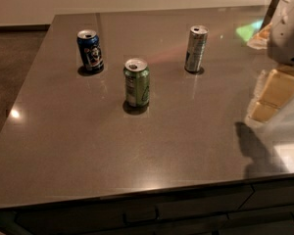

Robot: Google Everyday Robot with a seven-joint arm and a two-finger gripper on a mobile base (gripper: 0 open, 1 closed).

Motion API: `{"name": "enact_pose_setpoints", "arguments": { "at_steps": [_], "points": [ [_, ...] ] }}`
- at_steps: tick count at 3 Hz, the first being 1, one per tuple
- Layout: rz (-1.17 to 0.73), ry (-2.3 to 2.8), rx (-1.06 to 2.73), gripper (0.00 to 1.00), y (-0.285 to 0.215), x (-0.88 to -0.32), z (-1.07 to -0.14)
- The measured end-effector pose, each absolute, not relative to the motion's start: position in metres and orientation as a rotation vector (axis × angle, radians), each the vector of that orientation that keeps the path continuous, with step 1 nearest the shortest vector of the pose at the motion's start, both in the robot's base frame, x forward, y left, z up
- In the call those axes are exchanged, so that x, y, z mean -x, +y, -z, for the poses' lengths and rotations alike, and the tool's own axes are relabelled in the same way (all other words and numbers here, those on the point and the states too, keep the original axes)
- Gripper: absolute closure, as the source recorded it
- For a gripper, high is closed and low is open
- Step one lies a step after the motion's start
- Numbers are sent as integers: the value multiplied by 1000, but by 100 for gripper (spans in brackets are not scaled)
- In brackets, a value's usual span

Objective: Move green can near redbull can

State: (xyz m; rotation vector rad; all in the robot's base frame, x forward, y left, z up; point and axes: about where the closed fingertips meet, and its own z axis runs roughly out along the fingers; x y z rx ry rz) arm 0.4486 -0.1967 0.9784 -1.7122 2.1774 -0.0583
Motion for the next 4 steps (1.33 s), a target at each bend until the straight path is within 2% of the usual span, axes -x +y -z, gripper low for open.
{"name": "enact_pose_setpoints", "arguments": {
  "at_steps": [2,4],
  "points": [
    [-63,2055,1586,0,-112,-480,-962],
    [-110,2127,1311,0,-58,-532,-928]
  ]
}}
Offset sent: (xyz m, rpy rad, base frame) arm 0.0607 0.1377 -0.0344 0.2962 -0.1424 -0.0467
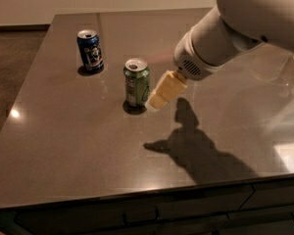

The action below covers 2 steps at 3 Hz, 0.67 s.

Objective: Move green can near redbull can

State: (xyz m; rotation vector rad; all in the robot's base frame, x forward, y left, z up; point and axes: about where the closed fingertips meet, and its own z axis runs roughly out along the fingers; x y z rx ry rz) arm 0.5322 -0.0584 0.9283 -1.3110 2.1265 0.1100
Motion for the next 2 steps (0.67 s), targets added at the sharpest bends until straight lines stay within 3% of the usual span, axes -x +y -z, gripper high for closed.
{"name": "enact_pose_setpoints", "arguments": {
  "at_steps": [2],
  "points": [
    [-263,2211,1135,0,-21,-557,-906]
  ]
}}
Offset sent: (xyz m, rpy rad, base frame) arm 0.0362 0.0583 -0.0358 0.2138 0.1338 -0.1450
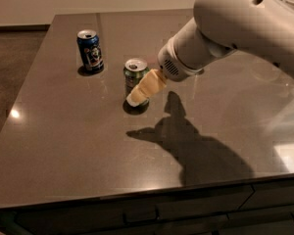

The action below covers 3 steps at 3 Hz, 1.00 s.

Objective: Move green can near redbull can

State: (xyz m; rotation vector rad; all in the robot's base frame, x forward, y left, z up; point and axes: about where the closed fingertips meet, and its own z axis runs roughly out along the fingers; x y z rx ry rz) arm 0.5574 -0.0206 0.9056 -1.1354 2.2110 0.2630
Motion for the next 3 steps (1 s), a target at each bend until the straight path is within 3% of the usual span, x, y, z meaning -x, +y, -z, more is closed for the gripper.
{"name": "enact_pose_setpoints", "arguments": {
  "at_steps": [2,3],
  "points": [
    [-390,2168,1061,0,11,-563,-901],
    [-418,2148,1039,18,20,-567,-900]
  ]
}}
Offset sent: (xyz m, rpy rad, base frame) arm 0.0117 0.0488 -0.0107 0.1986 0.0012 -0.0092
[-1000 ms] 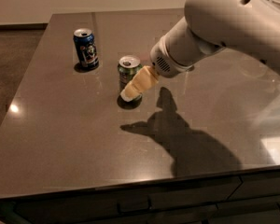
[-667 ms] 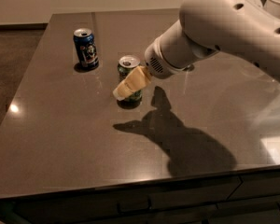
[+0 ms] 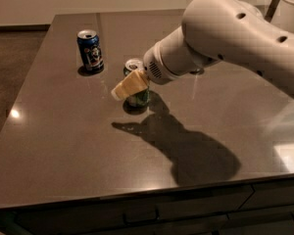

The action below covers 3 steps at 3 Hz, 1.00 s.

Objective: Move green can near redbull can

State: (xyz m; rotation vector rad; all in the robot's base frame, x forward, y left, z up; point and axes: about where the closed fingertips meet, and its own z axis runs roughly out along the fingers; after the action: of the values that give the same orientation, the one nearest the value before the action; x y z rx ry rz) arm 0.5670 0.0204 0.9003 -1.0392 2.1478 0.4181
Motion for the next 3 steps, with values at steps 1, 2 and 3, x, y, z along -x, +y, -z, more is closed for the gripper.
{"name": "enact_pose_setpoints", "arguments": {
  "at_steps": [1,2,3],
  "points": [
    [-432,2134,1022,40,22,-570,-901],
    [-427,2131,992,64,12,-574,-904],
    [-401,2139,931,88,-14,-577,-912]
  ]
}}
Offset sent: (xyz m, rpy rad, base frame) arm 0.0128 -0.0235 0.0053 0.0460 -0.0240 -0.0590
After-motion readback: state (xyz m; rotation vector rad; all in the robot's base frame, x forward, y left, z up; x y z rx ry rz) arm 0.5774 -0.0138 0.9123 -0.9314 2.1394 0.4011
